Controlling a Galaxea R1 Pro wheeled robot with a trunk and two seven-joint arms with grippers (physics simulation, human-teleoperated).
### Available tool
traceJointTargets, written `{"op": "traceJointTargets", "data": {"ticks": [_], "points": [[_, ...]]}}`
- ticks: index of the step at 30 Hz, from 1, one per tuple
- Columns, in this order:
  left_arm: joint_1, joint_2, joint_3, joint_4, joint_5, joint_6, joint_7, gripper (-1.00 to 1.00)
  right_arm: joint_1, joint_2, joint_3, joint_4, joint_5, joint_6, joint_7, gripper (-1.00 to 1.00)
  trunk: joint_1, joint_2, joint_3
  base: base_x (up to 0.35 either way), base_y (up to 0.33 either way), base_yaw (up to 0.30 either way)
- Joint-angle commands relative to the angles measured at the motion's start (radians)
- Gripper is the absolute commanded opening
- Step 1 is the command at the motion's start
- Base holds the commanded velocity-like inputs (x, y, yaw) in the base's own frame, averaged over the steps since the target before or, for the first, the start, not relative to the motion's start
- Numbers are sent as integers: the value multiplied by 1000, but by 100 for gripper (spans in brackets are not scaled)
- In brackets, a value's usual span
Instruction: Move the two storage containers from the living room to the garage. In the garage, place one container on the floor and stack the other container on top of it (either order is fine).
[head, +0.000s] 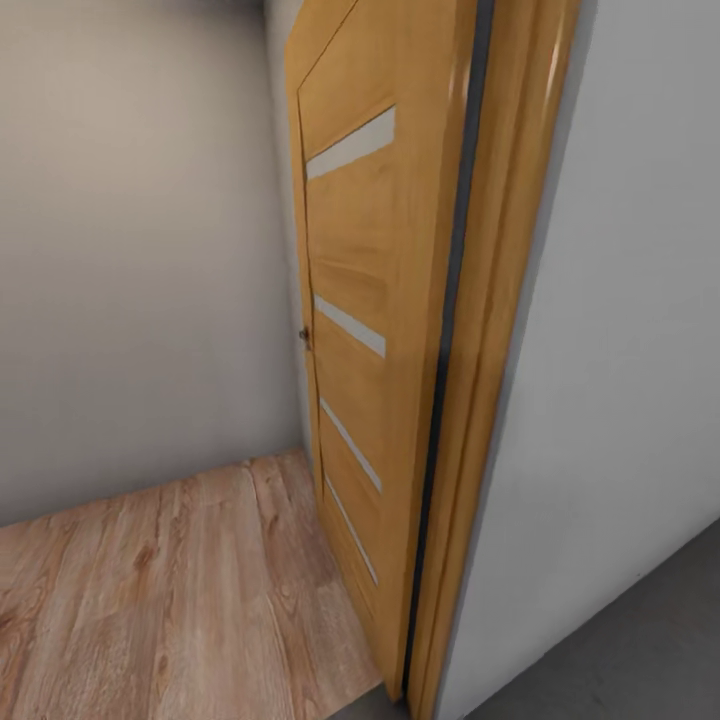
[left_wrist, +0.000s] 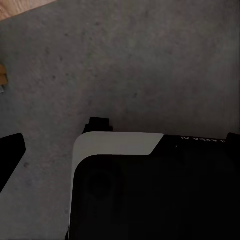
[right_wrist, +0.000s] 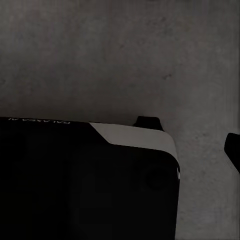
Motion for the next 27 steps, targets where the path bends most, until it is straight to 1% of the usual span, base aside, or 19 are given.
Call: {"op": "traceJointTargets", "data": {"ticks": [1, 27], "points": [[-1, 0, -3, 1, 10, 0, -3, 100, -1, 1, 9, 2, -10, -5, -1, 100, 0, -1, -1, 45, -23, 229], [-1, 0, -3, 1, 11, 0, -2, 100, -1, 1, 9, 2, -7, -5, -1, 100, 0, -1, -1, 3, -1, 268]]}}
